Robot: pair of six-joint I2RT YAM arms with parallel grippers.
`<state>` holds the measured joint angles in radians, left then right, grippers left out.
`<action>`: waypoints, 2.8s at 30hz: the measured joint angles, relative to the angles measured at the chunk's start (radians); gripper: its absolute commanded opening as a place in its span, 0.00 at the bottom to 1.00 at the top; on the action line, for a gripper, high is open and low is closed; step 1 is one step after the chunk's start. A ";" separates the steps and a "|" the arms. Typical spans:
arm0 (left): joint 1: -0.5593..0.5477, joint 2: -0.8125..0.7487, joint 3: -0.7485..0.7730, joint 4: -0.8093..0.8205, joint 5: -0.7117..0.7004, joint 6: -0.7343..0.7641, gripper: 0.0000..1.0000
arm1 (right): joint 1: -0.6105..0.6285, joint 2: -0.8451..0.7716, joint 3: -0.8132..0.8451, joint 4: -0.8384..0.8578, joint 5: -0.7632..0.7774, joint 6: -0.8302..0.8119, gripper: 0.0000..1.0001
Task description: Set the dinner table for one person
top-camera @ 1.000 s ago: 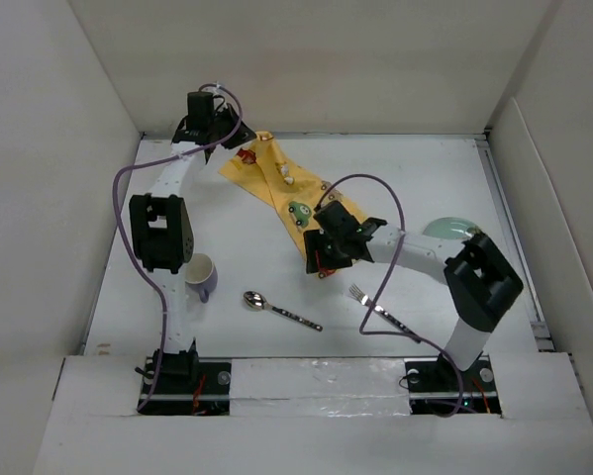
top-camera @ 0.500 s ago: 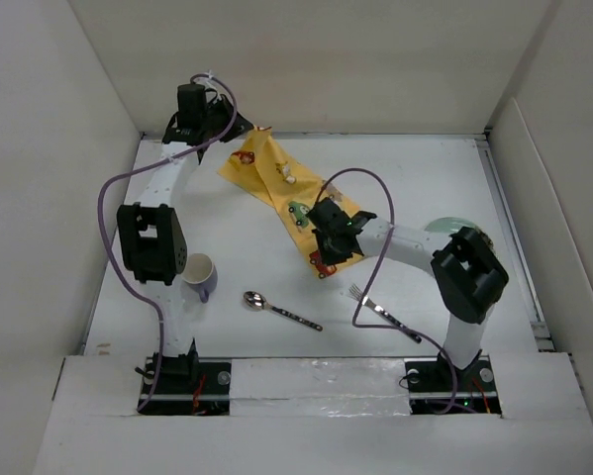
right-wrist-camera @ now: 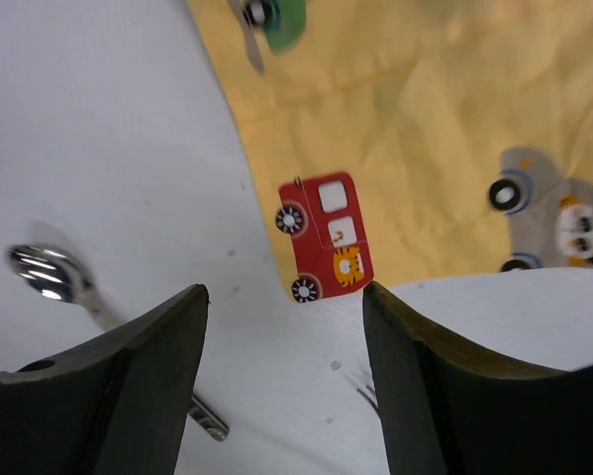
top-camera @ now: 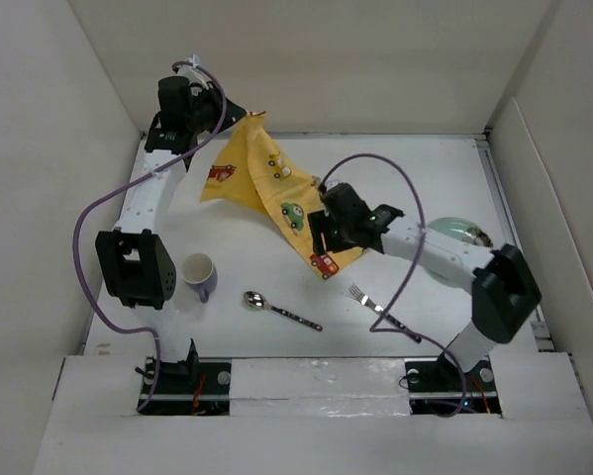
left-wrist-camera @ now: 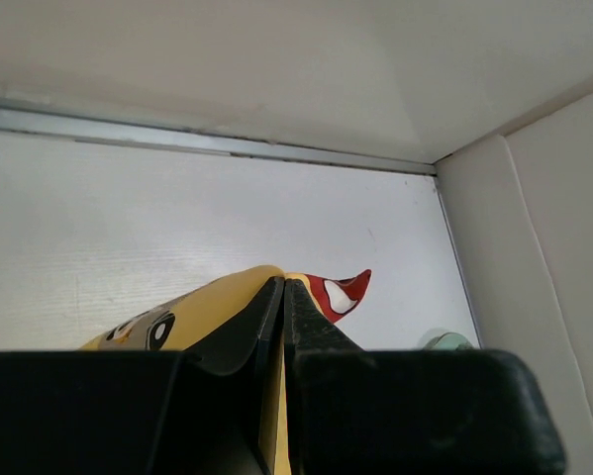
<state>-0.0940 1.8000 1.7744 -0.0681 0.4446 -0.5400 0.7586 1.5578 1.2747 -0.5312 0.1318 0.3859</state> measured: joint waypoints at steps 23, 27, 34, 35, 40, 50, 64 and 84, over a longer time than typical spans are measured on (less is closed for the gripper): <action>0.011 0.019 -0.067 -0.020 -0.008 0.010 0.00 | 0.009 0.293 -0.080 0.078 -0.024 -0.016 0.00; 0.011 0.019 -0.067 -0.023 -0.007 0.015 0.00 | 0.009 0.257 -0.080 0.048 -0.002 -0.013 0.00; 0.013 -0.012 -0.066 -0.072 -0.010 0.029 0.00 | 0.007 -0.146 0.109 -0.121 0.045 -0.029 0.00; 0.016 -0.029 -0.066 -0.086 -0.011 0.030 0.00 | 0.001 -0.197 0.173 -0.124 0.050 -0.033 0.00; 0.072 -0.181 -0.067 -0.101 0.001 0.011 0.00 | -0.051 -0.352 0.437 -0.144 0.059 -0.042 0.00; 0.158 -0.455 -0.195 -0.014 0.035 -0.075 0.00 | -0.425 -0.271 0.498 -0.113 -0.133 -0.004 0.00; 0.138 0.219 -0.175 -0.014 -0.008 -0.150 0.05 | -0.628 0.543 0.622 -0.021 -0.346 0.135 0.06; 0.023 -0.063 -0.345 -0.146 -0.288 0.116 0.20 | -0.624 0.065 -0.006 0.096 -0.288 0.174 0.05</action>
<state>-0.0715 1.7370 1.4296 -0.2138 0.1570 -0.4244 0.1349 1.6230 1.2682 -0.4355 -0.1566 0.5594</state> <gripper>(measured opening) 0.143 0.010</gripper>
